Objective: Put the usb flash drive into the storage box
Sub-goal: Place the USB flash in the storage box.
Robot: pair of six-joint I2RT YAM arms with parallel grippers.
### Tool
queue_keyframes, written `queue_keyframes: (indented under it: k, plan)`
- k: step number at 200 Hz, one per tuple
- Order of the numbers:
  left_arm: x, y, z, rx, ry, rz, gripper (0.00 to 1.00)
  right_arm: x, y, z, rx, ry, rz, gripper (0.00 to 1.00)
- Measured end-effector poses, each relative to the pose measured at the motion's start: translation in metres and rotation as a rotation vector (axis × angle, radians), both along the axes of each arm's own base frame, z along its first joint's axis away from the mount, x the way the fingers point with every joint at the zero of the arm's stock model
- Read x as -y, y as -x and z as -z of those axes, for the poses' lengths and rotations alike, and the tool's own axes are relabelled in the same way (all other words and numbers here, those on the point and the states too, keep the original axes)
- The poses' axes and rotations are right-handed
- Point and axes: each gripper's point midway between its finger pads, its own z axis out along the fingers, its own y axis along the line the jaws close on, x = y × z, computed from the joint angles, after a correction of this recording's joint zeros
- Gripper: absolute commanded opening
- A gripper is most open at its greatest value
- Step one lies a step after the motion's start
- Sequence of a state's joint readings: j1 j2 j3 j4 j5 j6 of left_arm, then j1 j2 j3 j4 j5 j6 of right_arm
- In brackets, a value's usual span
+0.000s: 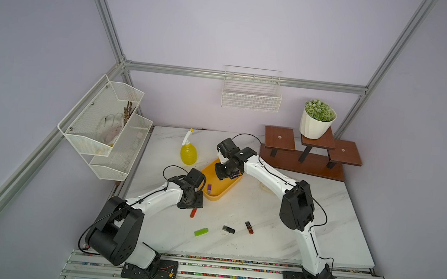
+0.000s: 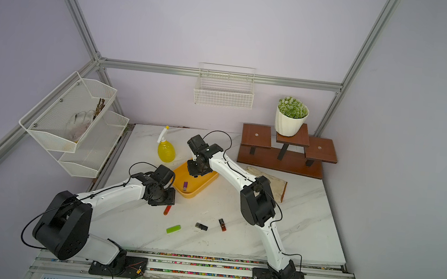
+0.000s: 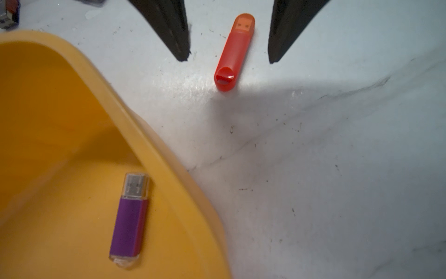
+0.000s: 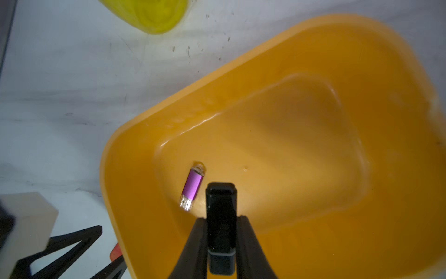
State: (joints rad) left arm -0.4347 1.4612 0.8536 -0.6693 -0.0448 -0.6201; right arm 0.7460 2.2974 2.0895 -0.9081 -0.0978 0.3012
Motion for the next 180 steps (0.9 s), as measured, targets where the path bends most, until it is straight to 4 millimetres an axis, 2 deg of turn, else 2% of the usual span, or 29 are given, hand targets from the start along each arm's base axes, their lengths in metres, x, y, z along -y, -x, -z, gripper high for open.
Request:
queue_keyframes:
  k: [19, 37, 78, 129, 180]
  plan:
    - [0.0, -0.001, 0.0, 0.004, 0.002, 0.0, 0.57, -0.004, 0.007, 0.018, -0.028, 0.026, -0.013, 0.0]
    - [0.001, -0.001, 0.001, 0.005, 0.005, -0.003, 0.57, -0.008, 0.011, 0.024, -0.034, 0.036, -0.018, 0.0]
    - [-0.002, 0.005, 0.008, -0.012, 0.0, -0.005, 0.59, -0.012, 0.006, 0.029, -0.02, 0.04, -0.005, 0.0]
    - [-0.004, 0.011, 0.014, -0.019, -0.002, -0.005, 0.6, -0.01, 0.002, 0.06, -0.036, 0.083, 0.019, 0.0]
    - [-0.002, 0.009, 0.014, -0.013, 0.009, -0.003, 0.6, -0.012, -0.001, 0.062, -0.028, 0.078, 0.023, 0.0]
